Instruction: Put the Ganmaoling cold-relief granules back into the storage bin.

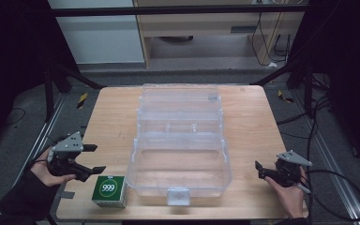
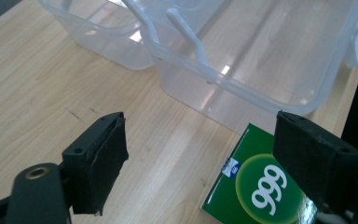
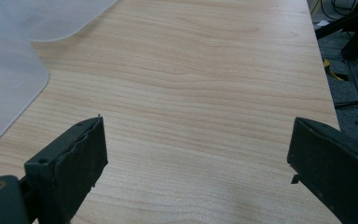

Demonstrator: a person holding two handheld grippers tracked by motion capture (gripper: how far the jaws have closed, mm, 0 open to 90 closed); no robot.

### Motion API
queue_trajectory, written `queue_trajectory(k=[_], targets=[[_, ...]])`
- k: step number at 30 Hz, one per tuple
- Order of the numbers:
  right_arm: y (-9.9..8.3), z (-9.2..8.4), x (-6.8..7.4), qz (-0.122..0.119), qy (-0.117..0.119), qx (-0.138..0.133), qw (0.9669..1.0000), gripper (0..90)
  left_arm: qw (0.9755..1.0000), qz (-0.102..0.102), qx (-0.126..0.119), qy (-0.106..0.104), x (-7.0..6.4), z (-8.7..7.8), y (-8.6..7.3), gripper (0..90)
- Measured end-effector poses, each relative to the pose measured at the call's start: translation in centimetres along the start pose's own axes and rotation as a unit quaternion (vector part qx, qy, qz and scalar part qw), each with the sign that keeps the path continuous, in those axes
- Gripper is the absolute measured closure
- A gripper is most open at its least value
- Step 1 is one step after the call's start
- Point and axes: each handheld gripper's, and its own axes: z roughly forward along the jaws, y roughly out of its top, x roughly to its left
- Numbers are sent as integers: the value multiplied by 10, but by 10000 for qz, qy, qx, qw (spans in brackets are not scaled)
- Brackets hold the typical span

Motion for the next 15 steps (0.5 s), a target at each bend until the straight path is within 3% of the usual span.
queue_trajectory(k=[6, 15], targets=[[0, 1, 1, -21, 14, 35, 10000, 46, 9987, 340, 367, -123, -4, 3, 0, 142], [0, 2, 1, -62, 18, 82, 9999, 43, 9949, 659, 671, -361, -10, 7, 1, 112]])
